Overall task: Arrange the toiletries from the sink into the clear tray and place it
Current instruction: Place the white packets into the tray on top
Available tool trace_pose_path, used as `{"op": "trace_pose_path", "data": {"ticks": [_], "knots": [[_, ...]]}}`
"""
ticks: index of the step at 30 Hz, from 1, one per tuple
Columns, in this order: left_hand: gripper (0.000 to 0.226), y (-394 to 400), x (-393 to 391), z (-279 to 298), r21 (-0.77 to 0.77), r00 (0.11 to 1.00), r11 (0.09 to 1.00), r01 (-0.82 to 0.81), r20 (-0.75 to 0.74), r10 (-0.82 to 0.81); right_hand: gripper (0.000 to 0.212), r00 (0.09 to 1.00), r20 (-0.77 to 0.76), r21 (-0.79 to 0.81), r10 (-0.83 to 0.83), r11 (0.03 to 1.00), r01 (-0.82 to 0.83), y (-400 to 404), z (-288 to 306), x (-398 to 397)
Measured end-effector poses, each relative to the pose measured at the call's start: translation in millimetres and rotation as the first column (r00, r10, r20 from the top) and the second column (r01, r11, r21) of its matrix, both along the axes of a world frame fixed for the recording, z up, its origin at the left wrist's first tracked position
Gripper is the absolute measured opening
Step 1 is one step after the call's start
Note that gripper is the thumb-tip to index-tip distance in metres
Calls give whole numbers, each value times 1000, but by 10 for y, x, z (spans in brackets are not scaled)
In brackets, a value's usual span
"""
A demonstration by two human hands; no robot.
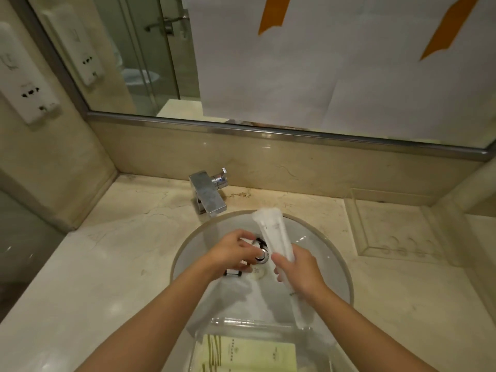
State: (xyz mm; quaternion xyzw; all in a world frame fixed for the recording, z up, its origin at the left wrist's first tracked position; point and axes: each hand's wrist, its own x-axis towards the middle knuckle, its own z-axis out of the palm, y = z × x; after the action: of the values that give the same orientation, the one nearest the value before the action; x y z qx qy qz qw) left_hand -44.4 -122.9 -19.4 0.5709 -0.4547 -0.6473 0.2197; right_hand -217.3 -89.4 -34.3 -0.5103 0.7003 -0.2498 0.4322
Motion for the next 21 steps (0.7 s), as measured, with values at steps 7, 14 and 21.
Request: {"op": "trace_pose_path", "data": {"ticks": [7, 14, 21], "knots": [[39, 579, -235, 177, 89, 954, 959, 270, -160, -253, 12, 855, 401, 139, -329, 944, 299, 344, 286, 207], [34, 930, -163, 232, 43, 968, 990, 137, -216, -124, 22, 804, 491, 120, -336, 940, 320, 668, 348, 163], [33, 1177, -75, 250, 78, 965, 995, 69, -258, -47, 19, 823, 489, 134, -288, 958, 256, 881, 497, 58]]}}
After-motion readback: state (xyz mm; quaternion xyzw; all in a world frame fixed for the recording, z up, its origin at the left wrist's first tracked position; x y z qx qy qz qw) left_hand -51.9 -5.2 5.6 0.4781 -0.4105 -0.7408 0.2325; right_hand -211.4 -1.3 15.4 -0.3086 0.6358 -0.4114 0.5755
